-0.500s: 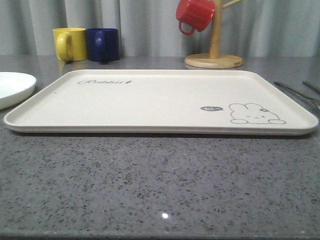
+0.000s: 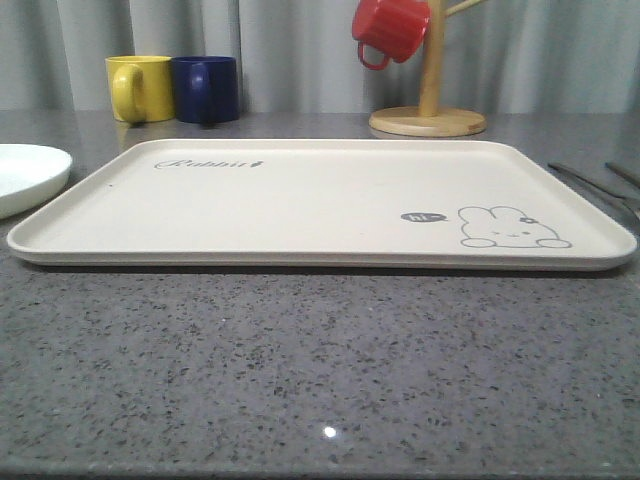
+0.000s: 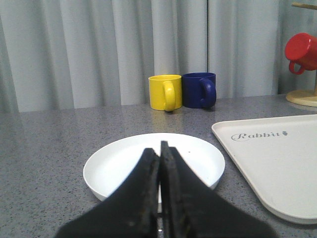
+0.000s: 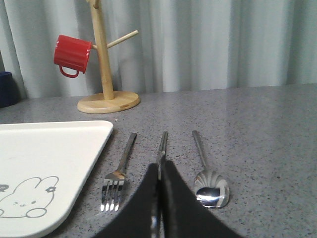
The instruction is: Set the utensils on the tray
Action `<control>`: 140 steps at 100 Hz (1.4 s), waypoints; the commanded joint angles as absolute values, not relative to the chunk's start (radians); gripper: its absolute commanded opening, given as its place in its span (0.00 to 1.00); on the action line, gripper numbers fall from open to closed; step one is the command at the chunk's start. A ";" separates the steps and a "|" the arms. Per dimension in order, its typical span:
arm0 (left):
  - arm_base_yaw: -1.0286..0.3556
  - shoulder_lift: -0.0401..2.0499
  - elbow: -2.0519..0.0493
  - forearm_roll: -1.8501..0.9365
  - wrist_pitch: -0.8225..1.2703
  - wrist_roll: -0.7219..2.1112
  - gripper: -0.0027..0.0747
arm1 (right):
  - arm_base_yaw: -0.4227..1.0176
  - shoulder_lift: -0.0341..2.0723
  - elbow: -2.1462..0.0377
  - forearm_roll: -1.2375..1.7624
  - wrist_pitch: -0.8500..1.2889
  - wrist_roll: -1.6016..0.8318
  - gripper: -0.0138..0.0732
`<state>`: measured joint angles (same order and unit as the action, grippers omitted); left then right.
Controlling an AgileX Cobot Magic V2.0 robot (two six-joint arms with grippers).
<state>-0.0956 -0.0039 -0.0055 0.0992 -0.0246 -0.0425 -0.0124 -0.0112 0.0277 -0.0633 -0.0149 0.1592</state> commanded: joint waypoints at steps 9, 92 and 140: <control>-0.094 -0.006 -0.124 0.055 -0.009 -0.052 0.01 | -0.018 -0.029 0.010 -0.074 -0.102 0.151 0.08; -0.094 0.855 -0.930 0.178 0.784 -0.042 0.01 | -0.018 -0.029 0.010 -0.074 -0.102 0.151 0.08; -0.094 0.904 -0.932 0.145 0.754 -0.052 0.70 | -0.018 -0.029 0.010 -0.074 -0.102 0.151 0.08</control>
